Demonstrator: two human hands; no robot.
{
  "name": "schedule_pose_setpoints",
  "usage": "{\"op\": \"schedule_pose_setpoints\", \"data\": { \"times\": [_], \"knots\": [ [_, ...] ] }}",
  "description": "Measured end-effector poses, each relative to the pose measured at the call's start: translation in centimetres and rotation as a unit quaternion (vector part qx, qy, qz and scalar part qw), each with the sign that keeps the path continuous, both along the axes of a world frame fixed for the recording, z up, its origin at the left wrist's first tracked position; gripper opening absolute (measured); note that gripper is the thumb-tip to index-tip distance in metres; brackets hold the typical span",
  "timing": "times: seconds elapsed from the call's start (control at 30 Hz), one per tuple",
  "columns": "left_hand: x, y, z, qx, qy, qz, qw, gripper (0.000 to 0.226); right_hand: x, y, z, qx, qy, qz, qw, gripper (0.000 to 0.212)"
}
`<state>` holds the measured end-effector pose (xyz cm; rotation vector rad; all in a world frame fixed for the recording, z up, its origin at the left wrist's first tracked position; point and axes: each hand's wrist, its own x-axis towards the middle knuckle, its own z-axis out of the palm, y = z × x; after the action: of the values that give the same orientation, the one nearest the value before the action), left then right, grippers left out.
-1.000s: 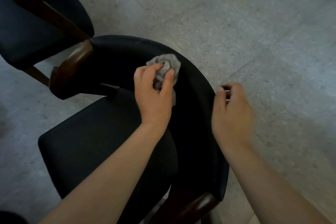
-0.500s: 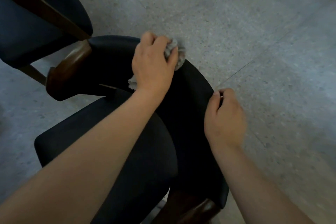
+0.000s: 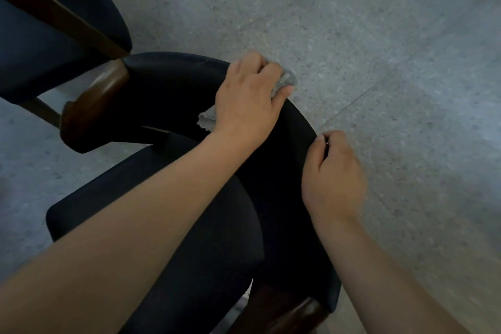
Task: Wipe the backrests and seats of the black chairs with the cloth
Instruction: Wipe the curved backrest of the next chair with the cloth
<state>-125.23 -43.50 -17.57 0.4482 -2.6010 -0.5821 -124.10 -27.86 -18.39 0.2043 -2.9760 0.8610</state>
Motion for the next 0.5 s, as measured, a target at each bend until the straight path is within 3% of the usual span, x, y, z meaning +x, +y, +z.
{"op": "schedule_pose_setpoints", "data": {
  "times": [0.2, 0.33, 0.5],
  "knots": [
    [0.5, -1.5, 0.3, 0.006, -0.016, -0.091, 0.996, 0.025, 0.1, 0.0, 0.0, -0.01, 0.002, 0.002, 1.0, 0.021],
    [2.3, -1.1, -0.4, 0.052, 0.008, -0.058, 0.997, 0.021, 0.1, 0.0, 0.0, -0.012, 0.008, 0.009, 1.0, 0.018],
    [6.3, -0.8, -2.1, 0.118, -0.033, -0.007, 0.992, 0.021, 0.2, 0.0, 0.0, -0.004, 0.014, 0.011, 1.0, 0.026]
  ]
}}
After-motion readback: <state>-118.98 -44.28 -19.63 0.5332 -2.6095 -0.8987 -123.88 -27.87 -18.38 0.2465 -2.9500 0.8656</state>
